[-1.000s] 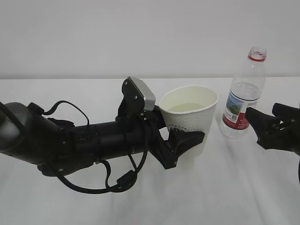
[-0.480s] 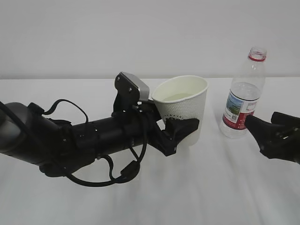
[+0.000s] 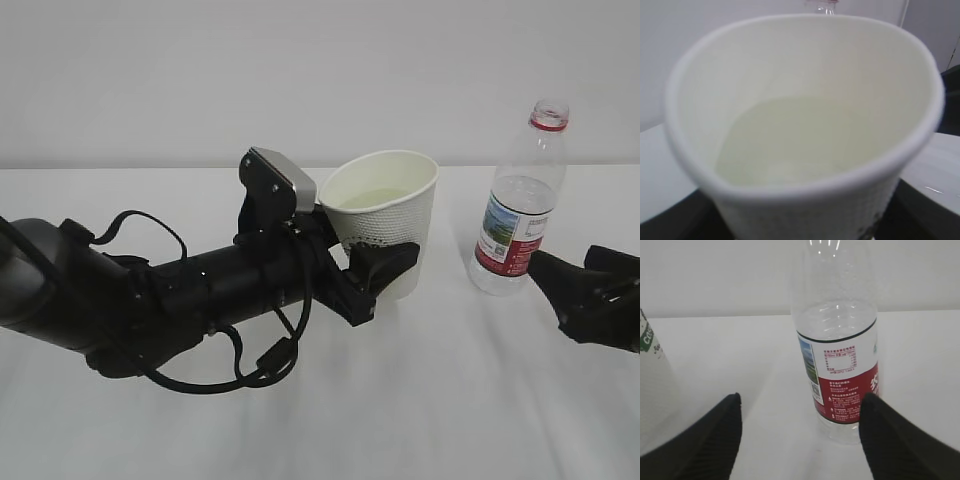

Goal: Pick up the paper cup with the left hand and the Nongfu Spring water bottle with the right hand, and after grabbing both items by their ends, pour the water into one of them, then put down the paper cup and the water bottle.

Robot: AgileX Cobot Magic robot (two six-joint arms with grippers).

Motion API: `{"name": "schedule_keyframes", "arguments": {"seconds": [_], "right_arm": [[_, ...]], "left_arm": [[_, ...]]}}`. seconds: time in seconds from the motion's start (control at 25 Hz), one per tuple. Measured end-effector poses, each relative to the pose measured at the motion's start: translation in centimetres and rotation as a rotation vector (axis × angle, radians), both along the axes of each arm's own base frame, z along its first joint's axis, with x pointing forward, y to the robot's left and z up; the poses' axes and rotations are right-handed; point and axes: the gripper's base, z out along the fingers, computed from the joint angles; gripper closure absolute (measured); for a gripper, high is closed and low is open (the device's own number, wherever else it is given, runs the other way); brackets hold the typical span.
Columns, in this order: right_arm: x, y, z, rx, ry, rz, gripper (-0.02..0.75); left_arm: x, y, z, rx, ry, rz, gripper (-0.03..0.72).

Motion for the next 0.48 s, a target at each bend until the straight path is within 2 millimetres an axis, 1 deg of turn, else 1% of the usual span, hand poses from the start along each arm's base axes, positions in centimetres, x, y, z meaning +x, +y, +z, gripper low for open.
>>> {"name": "schedule_keyframes", "arguments": {"seconds": [0.36, 0.48], "right_arm": [[0.01, -0.02, 0.0, 0.001, 0.0, -0.003, 0.189], [0.01, -0.02, 0.0, 0.001, 0.0, -0.003, 0.189]], "left_arm": [[0.32, 0.18, 0.09, -0.017, 0.01, 0.043, 0.169], [0.74, 0.6, 0.09, -0.019, 0.011, 0.061, 0.169]]}}
